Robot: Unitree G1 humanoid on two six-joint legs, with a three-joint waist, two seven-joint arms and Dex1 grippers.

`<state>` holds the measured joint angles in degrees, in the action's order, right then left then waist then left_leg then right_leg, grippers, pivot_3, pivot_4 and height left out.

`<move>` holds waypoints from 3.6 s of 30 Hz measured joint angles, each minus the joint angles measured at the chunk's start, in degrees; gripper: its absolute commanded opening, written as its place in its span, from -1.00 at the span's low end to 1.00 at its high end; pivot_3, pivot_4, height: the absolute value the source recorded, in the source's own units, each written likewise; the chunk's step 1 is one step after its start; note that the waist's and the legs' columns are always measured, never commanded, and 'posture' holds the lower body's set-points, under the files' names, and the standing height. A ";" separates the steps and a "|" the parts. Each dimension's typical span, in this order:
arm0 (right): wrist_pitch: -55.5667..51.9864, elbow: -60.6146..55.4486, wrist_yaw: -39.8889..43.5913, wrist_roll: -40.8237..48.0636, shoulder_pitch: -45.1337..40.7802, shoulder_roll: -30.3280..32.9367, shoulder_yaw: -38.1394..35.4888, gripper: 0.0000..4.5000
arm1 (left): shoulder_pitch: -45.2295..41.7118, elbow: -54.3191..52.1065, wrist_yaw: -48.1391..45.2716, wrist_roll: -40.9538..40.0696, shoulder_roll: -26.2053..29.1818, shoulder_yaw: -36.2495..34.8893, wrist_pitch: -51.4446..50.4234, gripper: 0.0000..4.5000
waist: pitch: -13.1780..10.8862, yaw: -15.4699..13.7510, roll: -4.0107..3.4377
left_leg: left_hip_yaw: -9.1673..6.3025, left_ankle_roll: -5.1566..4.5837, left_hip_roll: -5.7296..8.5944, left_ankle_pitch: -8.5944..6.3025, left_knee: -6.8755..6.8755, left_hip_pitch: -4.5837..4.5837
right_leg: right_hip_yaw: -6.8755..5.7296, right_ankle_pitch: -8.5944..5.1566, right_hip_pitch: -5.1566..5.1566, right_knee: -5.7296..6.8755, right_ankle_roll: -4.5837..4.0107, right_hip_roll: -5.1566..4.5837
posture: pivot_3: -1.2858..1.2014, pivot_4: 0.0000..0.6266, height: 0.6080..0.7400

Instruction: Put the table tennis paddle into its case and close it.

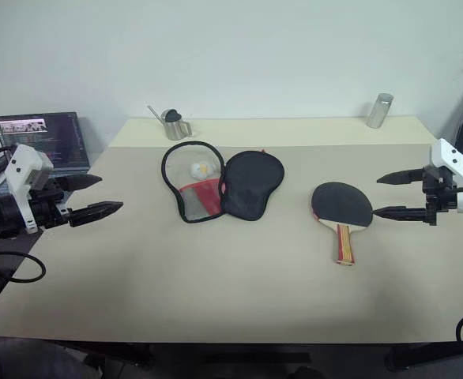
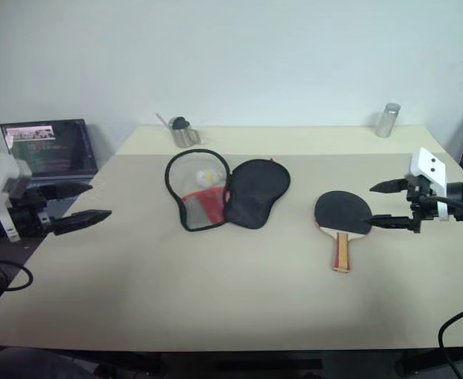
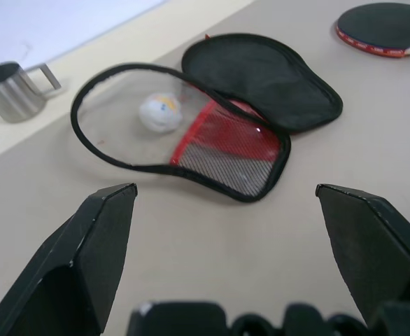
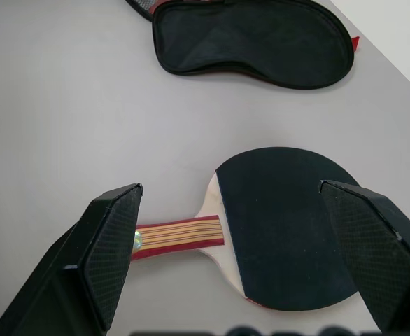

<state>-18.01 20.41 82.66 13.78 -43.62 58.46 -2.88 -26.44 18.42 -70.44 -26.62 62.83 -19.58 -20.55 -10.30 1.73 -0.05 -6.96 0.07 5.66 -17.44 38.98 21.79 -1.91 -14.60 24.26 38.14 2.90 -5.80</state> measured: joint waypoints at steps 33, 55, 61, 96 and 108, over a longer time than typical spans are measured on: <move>-4.00 -8.08 -6.59 4.07 8.38 0.51 -4.28 0.98 | -27.99 31.38 50.32 15.50 -38.80 10.59 -6.65 1.00 | 0.14 -0.44 0.48 | -0.02 0.10 0.05 0.03 0.72 0.17 | -0.03 0.14 -0.01 0.41 0.04 0.03 | 0.03 -0.52 1.00; -4.84 -9.00 -7.88 5.30 8.04 1.14 -4.35 1.00 | -33.33 40.55 53.22 15.22 -45.13 7.91 -3.69 -0.61 | 0.09 -1.47 0.56 | 0.00 0.11 0.08 0.03 0.97 0.11 | -0.01 0.14 -0.02 0.75 0.06 0.01 | 0.03 -0.52 1.00; -4.84 -8.98 -7.90 5.31 7.78 1.14 -4.35 1.00 | -33.53 38.82 50.60 15.23 -45.19 8.17 -4.62 -0.98 | 0.07 -1.55 0.60 | 0.00 0.11 0.08 0.03 0.97 0.12 | -0.01 0.14 -0.02 0.75 0.06 0.01 | 0.03 -0.52 1.00; -5.31 -11.15 -9.28 6.00 10.65 1.78 -5.59 1.00 | -22.01 10.25 47.48 13.44 -53.66 14.98 -18.85 -0.98 | 0.01 -1.83 0.70 | -0.01 0.11 0.08 0.03 0.97 0.11 | 0.05 0.14 -0.07 0.70 0.06 0.01 | 0.03 -0.52 1.00; -5.34 -11.18 -9.49 6.59 10.64 1.77 -5.59 1.00 | -24.90 16.27 44.97 14.07 -55.34 16.94 -13.96 -0.98 | 0.00 -1.94 0.72 | -0.02 0.12 0.08 0.03 0.97 0.12 | 0.03 0.14 -0.07 0.68 0.06 0.00 | 0.03 -0.52 1.00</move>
<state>-23.36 9.24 73.17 20.37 -32.97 60.23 -8.47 -51.35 34.69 -25.48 -12.56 7.49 -2.64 -34.51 -10.30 -0.20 0.67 -6.98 0.19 5.74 -17.40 39.95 21.90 -1.87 -14.46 24.19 38.82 2.96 -5.80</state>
